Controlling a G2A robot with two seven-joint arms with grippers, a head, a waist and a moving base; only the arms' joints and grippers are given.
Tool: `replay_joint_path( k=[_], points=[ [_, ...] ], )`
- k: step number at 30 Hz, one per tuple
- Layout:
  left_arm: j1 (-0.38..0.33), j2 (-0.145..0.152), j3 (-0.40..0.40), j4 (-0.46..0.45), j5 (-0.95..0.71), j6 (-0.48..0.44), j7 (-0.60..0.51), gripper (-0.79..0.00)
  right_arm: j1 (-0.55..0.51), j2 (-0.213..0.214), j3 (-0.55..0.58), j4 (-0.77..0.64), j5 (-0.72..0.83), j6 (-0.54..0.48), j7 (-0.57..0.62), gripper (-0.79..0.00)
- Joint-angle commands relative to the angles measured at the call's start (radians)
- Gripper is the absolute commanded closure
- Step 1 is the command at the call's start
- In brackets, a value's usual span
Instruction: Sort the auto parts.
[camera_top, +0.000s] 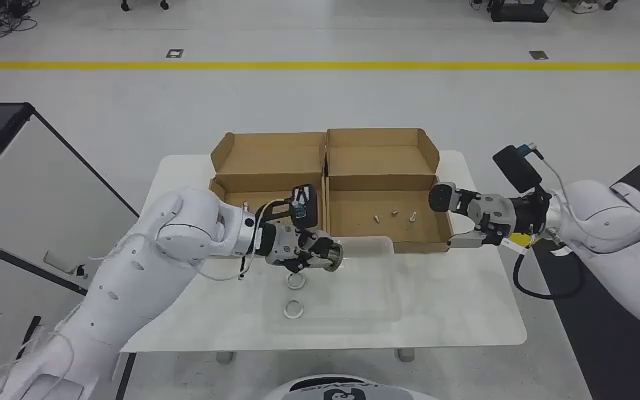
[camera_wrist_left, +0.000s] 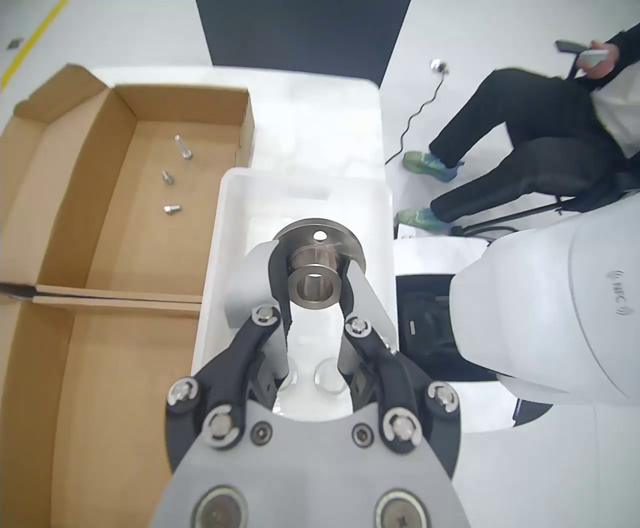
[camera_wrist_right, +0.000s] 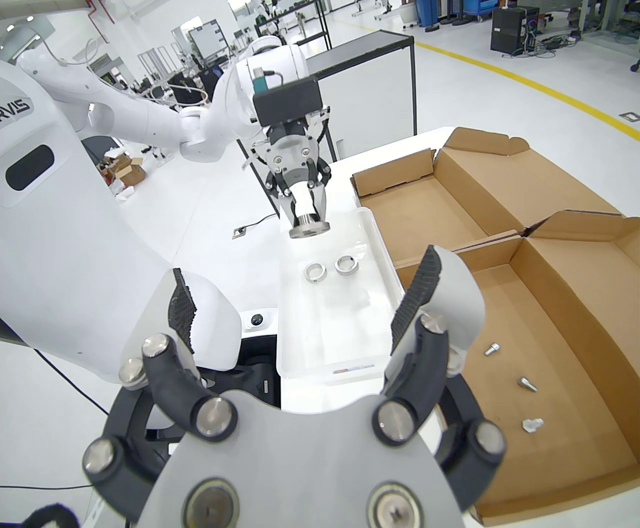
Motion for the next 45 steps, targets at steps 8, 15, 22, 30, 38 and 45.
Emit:
replay_joint_path(
  k=[8, 15, 22, 30, 38, 45],
  points=[
    [0.007, 0.029, -0.035, 0.052, -0.252, -0.147, 0.2, 0.0, 0.0, -0.001, 0.0, 0.0, -0.001, 0.0, 0.0, -0.785],
    [-0.001, 0.025, -0.048, -0.009, -0.455, -0.147, 0.204, 0.0, 0.0, -0.001, 0.0, 0.0, -0.001, 0.0, 0.0, -0.785],
    [0.009, -0.017, -0.082, -0.068, -0.613, -0.147, 0.147, 0.0, 0.0, -0.001, 0.0, 0.0, -0.001, 0.0, 0.0, -0.785],
    [0.006, -0.058, -0.098, -0.082, -0.638, -0.147, 0.147, 0.0, 0.0, -0.001, 0.0, 0.0, -0.001, 0.0, 0.0, -0.785],
    [0.006, -0.058, -0.098, -0.082, -0.638, -0.147, 0.147, 0.0, 0.0, -0.001, 0.0, 0.0, -0.001, 0.0, 0.0, -0.785],
    [0.018, -0.059, -0.103, -0.099, -0.635, -0.131, 0.18, 0.0, 0.0, -0.001, 0.0, 0.0, -0.001, 0.0, 0.0, -0.785]
  ],
)
